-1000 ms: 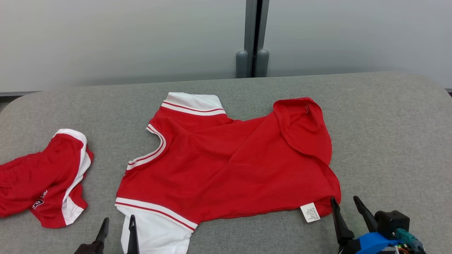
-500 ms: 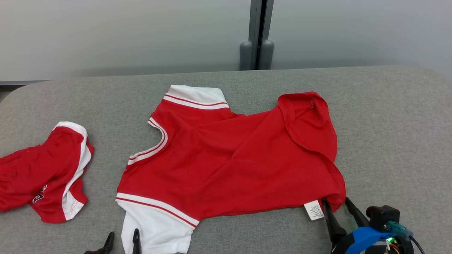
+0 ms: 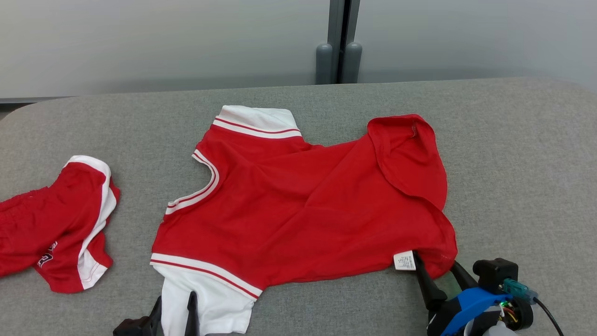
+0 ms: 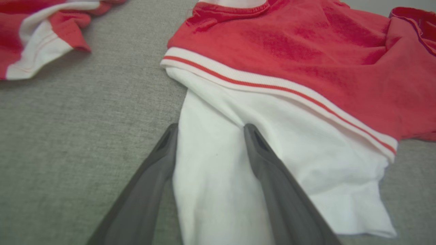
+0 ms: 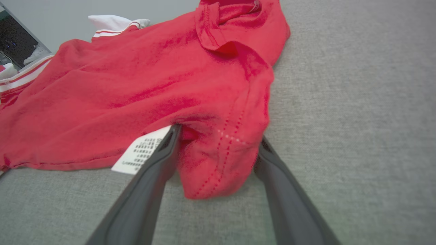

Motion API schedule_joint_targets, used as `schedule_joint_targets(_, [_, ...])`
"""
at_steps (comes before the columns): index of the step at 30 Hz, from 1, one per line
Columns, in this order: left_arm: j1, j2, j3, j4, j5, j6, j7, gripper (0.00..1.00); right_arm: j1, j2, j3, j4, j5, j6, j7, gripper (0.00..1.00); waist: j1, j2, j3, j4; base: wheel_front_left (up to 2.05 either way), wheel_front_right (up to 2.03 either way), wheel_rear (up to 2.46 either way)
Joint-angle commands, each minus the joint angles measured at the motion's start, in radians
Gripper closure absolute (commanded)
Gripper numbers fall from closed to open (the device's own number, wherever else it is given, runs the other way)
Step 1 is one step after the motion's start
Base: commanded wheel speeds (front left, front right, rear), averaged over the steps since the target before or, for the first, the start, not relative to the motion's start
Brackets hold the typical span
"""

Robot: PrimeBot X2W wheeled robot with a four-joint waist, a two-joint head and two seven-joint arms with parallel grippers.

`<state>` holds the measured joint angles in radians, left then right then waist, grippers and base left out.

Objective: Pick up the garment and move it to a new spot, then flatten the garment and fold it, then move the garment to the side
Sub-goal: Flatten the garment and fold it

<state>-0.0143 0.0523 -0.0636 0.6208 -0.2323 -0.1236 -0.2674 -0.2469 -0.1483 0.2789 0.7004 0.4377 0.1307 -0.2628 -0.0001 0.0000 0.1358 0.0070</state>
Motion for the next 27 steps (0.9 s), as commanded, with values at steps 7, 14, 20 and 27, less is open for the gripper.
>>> schedule_joint_targets(7, [-0.018,-0.006,-0.064,0.045,-0.035,-0.01,0.008,0.0,-0.005,-0.019,0.036,-0.042,0.039,0.0,-0.002,0.0,0.0001,0.0,0.001,0.003,0.0,0.0,0.0])
schedule_joint_targets(14, [-0.033,-0.006,-0.107,0.072,-0.069,-0.011,0.009,1.0,-0.02,-0.015,0.042,-0.052,0.049,0.0,-0.002,1.0,0.0001,0.0,0.0,0.002,0.0,0.0,0.0])
schedule_joint_targets(20, [-0.053,-0.003,-0.116,0.015,-0.158,-0.01,0.004,1.0,0.009,-0.034,0.043,-0.131,0.031,0.0,-0.002,1.0,0.0001,0.0,-0.004,0.005,0.0,0.0,0.0])
schedule_joint_targets(27, [-0.072,-0.002,-0.124,-0.171,-0.225,-0.01,0.003,1.0,0.048,-0.081,0.078,-0.295,0.012,0.0,-0.002,1.0,0.0001,0.0,-0.008,0.0,0.0,0.0,0.0])
